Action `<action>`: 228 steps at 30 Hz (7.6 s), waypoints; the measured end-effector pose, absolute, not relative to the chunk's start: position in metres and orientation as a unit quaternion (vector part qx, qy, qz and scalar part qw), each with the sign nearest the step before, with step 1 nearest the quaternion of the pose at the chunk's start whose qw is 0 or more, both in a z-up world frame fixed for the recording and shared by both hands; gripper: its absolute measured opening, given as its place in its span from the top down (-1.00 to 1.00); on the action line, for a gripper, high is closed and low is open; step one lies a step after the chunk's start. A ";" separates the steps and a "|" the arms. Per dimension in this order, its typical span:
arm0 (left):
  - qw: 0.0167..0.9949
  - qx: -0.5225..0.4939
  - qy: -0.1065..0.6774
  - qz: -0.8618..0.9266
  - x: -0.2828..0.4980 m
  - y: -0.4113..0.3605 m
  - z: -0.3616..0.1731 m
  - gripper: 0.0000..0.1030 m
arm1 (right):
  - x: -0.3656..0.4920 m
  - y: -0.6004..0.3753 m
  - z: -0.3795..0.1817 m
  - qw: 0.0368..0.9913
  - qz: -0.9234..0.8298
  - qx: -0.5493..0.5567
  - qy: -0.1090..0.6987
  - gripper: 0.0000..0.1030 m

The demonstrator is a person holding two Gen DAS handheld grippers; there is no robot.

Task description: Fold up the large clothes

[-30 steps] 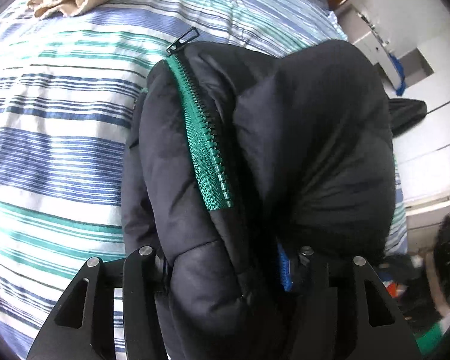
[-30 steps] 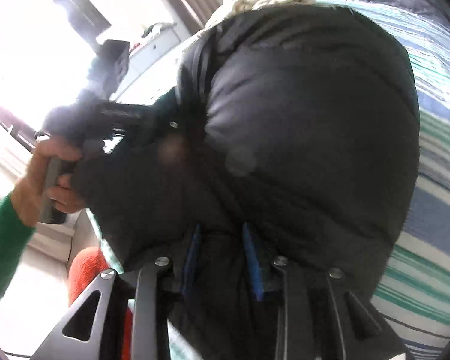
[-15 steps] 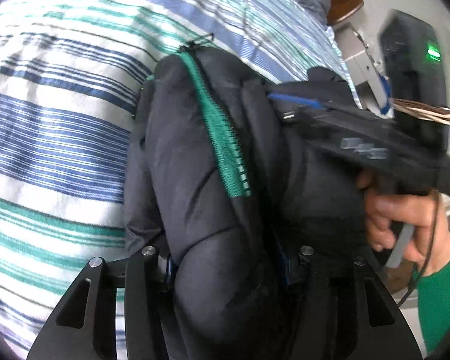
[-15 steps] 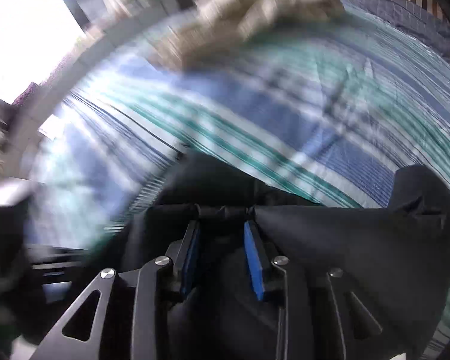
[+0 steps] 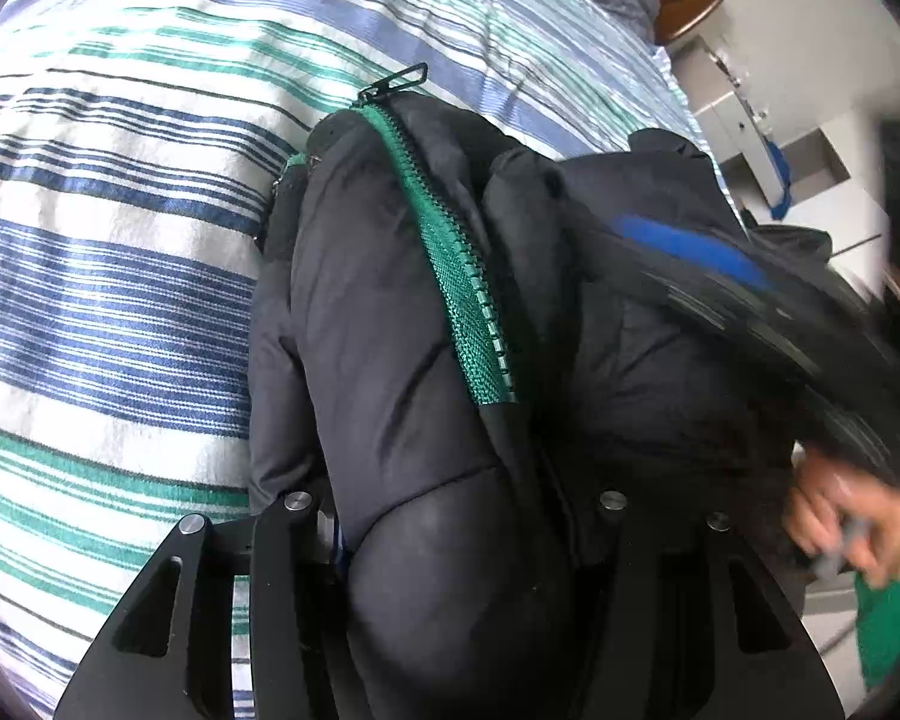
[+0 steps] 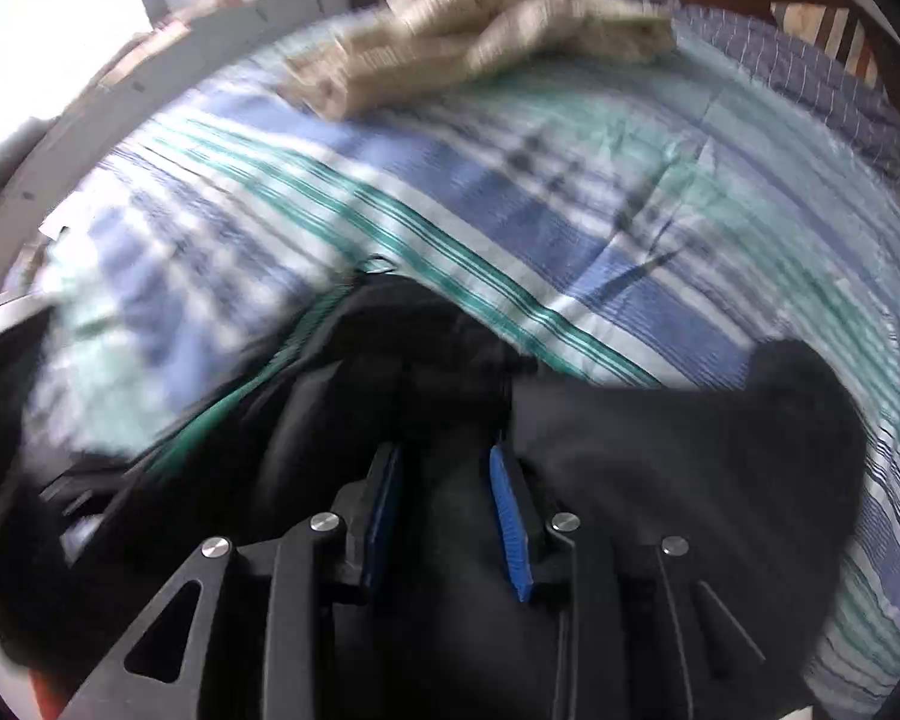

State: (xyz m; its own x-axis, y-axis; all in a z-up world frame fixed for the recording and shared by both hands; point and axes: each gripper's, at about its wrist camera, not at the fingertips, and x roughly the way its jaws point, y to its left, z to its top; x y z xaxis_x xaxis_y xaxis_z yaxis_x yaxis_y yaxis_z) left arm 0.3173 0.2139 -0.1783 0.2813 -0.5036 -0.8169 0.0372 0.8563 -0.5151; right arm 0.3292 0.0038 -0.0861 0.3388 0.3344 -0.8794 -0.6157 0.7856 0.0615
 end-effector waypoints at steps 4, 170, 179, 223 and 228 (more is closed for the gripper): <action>0.775 -0.206 0.572 -0.173 0.321 0.218 -0.179 -0.03 | 0.244 -0.050 -0.060 0.799 0.342 -0.145 0.473 0.39; 0.881 -0.116 0.428 -0.164 0.345 0.012 -0.064 -0.71 | 0.422 -0.240 -0.140 0.811 0.297 0.225 0.451 -0.52; 0.956 -0.020 0.286 -0.070 0.247 0.020 0.011 -0.99 | 0.310 -0.209 -0.015 0.936 0.159 0.005 0.315 -0.65; 0.949 0.011 0.315 0.012 0.099 -0.055 0.039 -0.99 | 0.121 -0.216 0.037 0.948 0.016 -0.019 0.318 -0.99; 0.950 0.006 0.313 0.013 0.099 -0.053 0.042 -0.99 | 0.119 -0.214 0.040 0.947 0.009 -0.024 0.321 -0.99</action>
